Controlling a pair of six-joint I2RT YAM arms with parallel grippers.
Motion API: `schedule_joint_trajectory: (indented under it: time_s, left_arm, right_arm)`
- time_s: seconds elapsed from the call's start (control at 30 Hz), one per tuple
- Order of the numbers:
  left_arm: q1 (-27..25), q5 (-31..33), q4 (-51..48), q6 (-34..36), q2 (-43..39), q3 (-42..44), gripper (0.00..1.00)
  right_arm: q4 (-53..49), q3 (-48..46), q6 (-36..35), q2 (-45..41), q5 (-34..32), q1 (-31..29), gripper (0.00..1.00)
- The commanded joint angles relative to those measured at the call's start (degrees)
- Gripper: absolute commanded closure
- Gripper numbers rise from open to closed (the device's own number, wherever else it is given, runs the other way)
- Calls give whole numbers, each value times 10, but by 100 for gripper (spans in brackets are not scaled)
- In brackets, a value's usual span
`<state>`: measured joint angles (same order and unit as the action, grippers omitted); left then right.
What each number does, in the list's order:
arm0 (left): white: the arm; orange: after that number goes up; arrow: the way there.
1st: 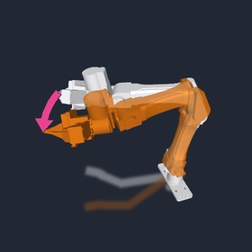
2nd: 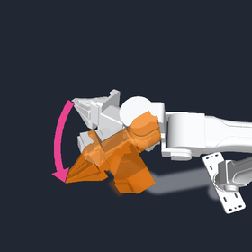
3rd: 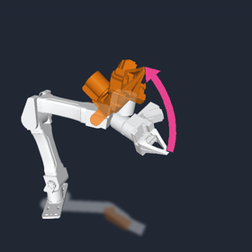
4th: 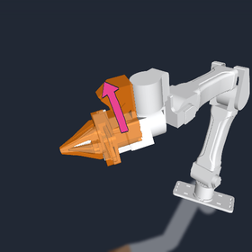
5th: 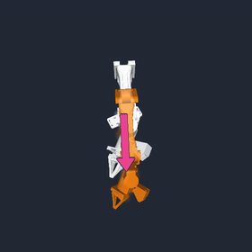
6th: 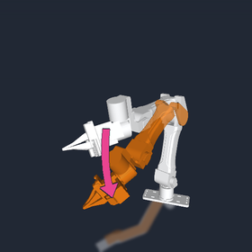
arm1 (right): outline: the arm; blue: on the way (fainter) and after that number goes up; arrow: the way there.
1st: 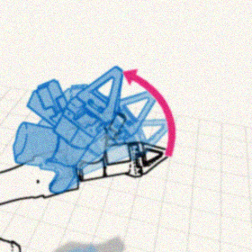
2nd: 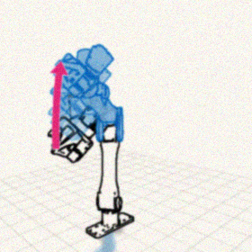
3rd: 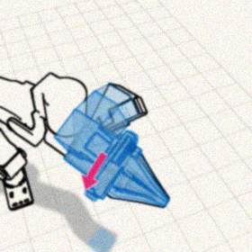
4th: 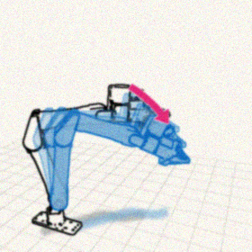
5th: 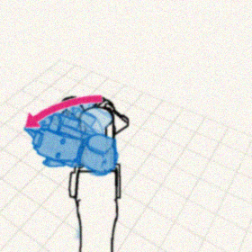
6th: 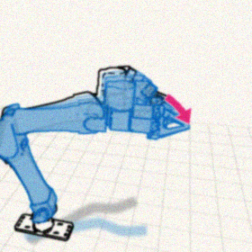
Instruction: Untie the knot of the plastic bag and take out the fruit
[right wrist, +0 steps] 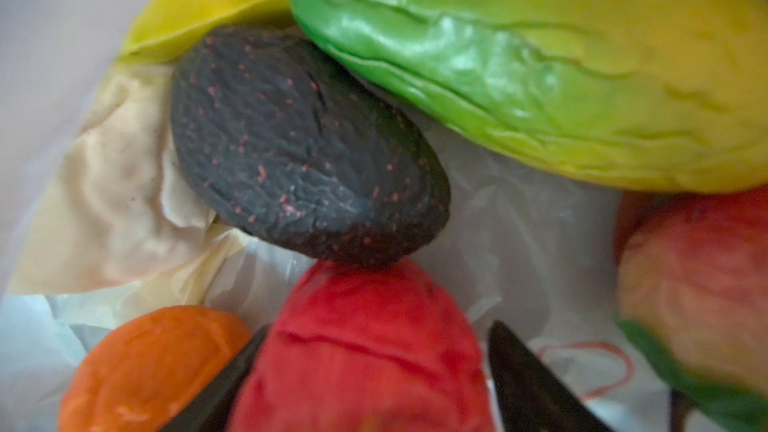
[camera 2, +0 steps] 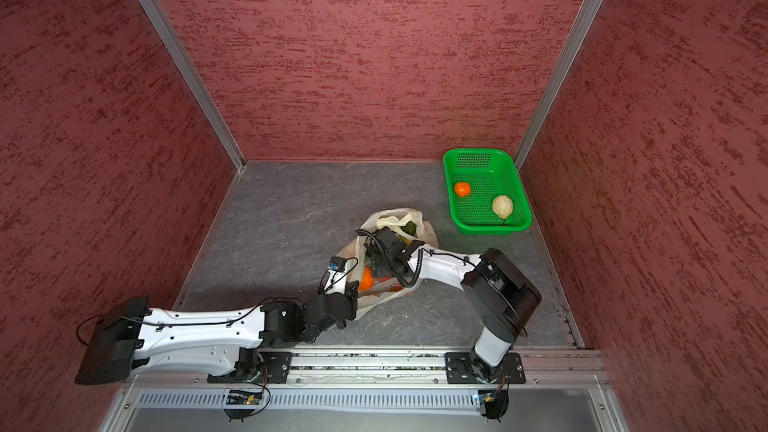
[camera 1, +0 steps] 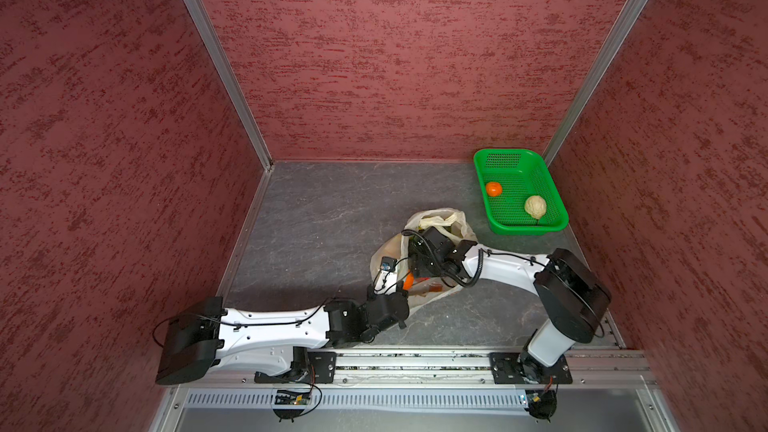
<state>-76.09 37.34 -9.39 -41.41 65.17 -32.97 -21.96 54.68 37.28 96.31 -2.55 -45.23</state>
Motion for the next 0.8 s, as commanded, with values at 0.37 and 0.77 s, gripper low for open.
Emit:
schedule_joint_trajectory:
  time_s: [0.37, 0.77]
  left_arm:
    - [-10, 61, -47, -42, 8, -22, 100]
    - [-10, 82, -81, -39, -1, -33, 100]
  right_arm:
    - [-10, -33, 18, -125, -5, -36, 61]
    - [-77, -5, 61, -257, -14, -88, 69]
